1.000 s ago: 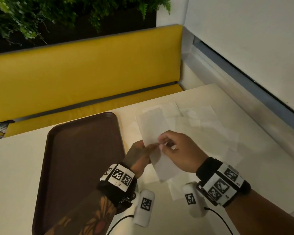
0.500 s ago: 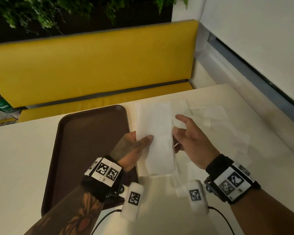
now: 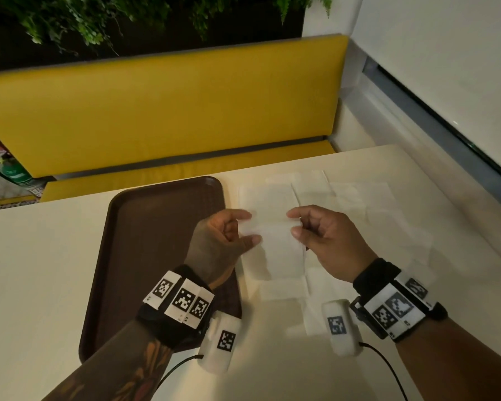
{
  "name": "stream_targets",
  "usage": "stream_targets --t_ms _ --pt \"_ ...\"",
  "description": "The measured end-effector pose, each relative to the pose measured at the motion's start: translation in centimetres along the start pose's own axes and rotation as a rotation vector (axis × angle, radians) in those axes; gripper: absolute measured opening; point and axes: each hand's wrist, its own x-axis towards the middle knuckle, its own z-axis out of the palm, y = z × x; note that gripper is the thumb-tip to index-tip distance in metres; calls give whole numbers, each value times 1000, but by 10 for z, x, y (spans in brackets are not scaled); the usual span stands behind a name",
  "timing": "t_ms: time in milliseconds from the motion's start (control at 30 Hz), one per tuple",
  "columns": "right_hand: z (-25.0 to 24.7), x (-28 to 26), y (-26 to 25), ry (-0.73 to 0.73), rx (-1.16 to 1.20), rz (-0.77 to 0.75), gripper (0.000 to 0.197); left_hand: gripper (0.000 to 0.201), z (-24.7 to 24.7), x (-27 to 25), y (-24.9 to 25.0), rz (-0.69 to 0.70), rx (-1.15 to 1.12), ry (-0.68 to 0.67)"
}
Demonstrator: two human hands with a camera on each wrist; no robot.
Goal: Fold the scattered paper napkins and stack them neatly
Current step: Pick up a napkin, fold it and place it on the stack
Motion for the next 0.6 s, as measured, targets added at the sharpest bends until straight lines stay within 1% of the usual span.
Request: stream_targets --t_ms 67,133,233,300,333,400,433,467,500,533,600 --pt "0 -1 -1 -30 -81 -4 15 27 -2 -1 0 44 220 62" --pt "1 -1 -1 -35 -147 -20 11 17 0 -3 3 102 351 95" --pt "3 -1 -2 -7 -229 -51 10 10 -1 -3 4 196 469 104" --pt "4 -2 -4 3 -312 -78 6 11 -3 -3 1 232 548 105" --pt "4 -2 -7 -7 -362 -95 6 12 -4 -2 0 233 546 94" --pt "4 -1 -14 -65 -462 -159 29 14 -7 -2 -1 199 463 37" --pt "6 0 -20 -109 -500 -177 39 11 -7 -3 2 168 400 0" --pt "9 2 -26 -157 -521 -177 43 6 -8 -4 5 136 337 -42" --pt "14 4 -30 -206 -528 -162 42 5 -8 -6 8 106 281 -72" --pt "18 6 -32 -243 -522 -155 35 6 -8 -8 11 79 229 -90" --pt "24 7 -34 -277 -502 -160 15 7 -7 -13 17 39 159 -114"
